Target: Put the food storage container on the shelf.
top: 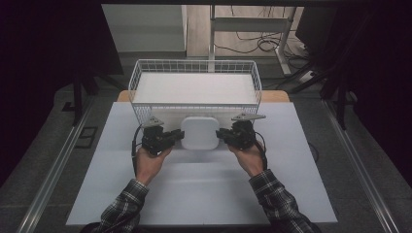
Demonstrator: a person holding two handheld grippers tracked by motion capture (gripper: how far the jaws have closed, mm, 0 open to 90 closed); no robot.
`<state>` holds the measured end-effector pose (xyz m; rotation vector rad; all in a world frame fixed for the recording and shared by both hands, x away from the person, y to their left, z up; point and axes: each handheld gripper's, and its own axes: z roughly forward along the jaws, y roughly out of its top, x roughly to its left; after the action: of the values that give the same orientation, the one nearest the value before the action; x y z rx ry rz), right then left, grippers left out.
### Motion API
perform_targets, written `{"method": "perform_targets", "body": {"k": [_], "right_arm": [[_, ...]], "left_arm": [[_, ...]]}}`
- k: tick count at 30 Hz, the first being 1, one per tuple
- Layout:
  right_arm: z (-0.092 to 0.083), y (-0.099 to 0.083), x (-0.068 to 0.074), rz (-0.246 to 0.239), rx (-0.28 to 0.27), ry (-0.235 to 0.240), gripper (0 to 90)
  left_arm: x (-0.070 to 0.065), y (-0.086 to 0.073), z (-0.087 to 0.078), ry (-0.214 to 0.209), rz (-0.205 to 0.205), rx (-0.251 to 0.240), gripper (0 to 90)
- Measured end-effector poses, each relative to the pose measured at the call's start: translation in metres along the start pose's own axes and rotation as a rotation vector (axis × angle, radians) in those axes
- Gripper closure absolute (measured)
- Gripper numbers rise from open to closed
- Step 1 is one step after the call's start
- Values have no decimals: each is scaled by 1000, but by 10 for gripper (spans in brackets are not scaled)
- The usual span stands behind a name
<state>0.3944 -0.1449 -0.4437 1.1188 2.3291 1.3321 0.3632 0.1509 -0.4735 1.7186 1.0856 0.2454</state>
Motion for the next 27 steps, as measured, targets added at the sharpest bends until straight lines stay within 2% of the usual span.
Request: {"method": "perform_targets", "body": {"k": [8, 13, 20, 27], "right_arm": [[16, 4, -6, 14, -10, -18, 770], [24, 2, -10, 28, -12, -25, 765], [30, -2, -11, 15, -37, -50, 753], [36, -3, -12, 0, -44, -74, 706]], "left_arm": [[13, -1, 14, 22, -36, -6, 770], [17, -1, 19, 32, -40, 4, 763], [22, -5, 25, 22, -63, -18, 752], [23, -5, 31, 15, -48, -13, 686]]}}
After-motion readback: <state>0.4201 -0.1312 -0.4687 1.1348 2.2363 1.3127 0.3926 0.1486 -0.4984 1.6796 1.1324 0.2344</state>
